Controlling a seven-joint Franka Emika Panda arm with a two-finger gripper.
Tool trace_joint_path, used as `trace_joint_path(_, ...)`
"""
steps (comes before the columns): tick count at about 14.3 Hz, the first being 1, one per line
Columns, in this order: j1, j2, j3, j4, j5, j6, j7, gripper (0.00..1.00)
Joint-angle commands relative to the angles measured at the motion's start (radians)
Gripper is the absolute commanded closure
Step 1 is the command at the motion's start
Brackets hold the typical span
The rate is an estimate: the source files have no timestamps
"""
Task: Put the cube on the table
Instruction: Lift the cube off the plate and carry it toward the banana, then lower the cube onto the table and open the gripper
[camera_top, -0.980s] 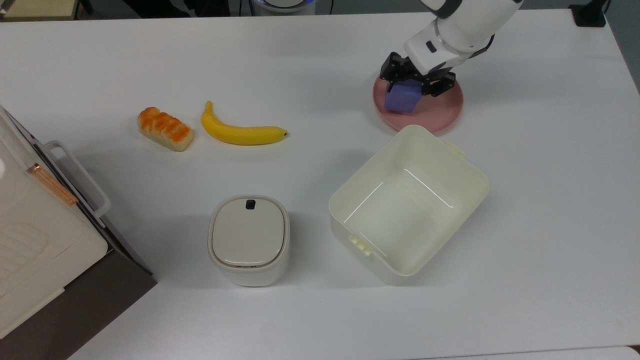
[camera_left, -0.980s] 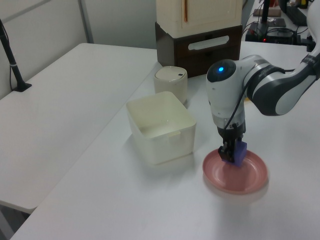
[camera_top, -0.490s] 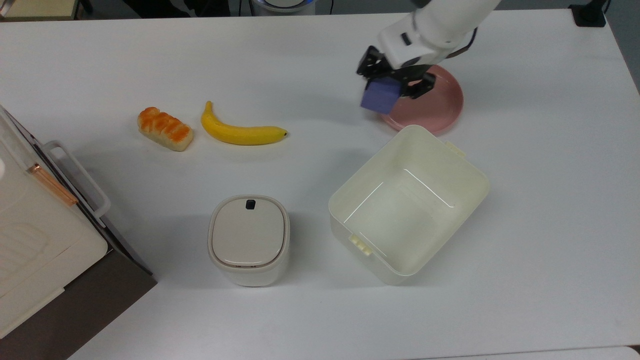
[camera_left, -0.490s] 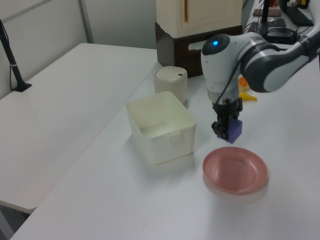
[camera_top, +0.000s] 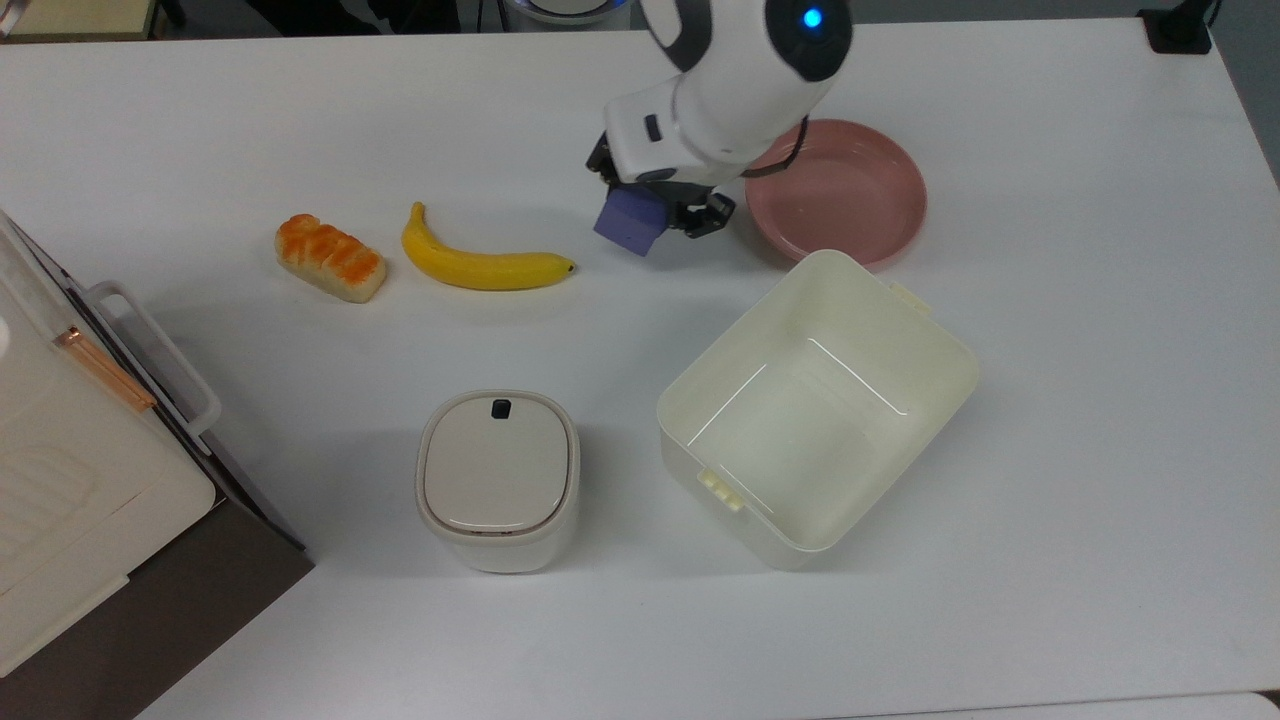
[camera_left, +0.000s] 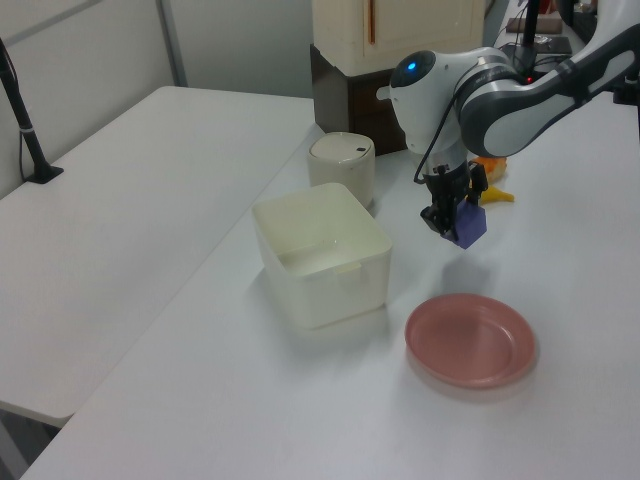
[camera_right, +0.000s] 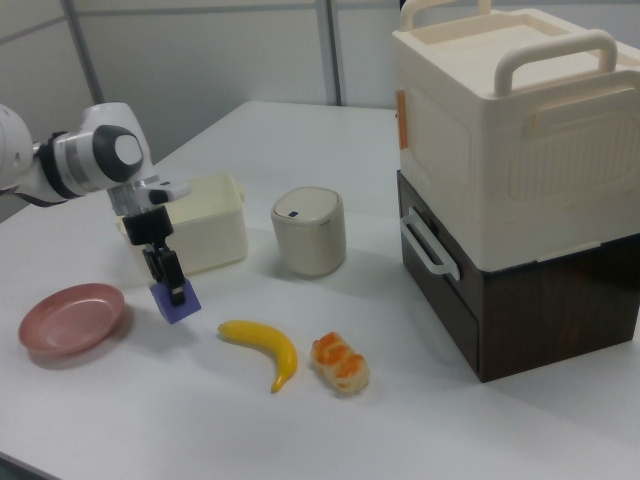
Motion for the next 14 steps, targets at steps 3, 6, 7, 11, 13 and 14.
trace_joint_path(3,0.014,-0.013,-0.013,-0.010,-0.034,-0.090,-0.013,0.00)
trace_joint_path(6,0.014,-0.011,-0.014,-0.008,-0.040,-0.090,-0.013,0.00)
trace_joint_path(7,0.013,-0.011,-0.014,-0.008,-0.047,-0.090,-0.015,0.00)
trace_joint_path(11,-0.004,-0.028,-0.016,0.000,-0.057,-0.083,-0.041,0.00)
trace_joint_path(13,-0.042,-0.082,-0.019,0.019,-0.041,-0.082,-0.132,0.00)
trace_joint_path(14,-0.058,-0.106,-0.031,0.033,-0.036,-0.087,-0.183,0.00)
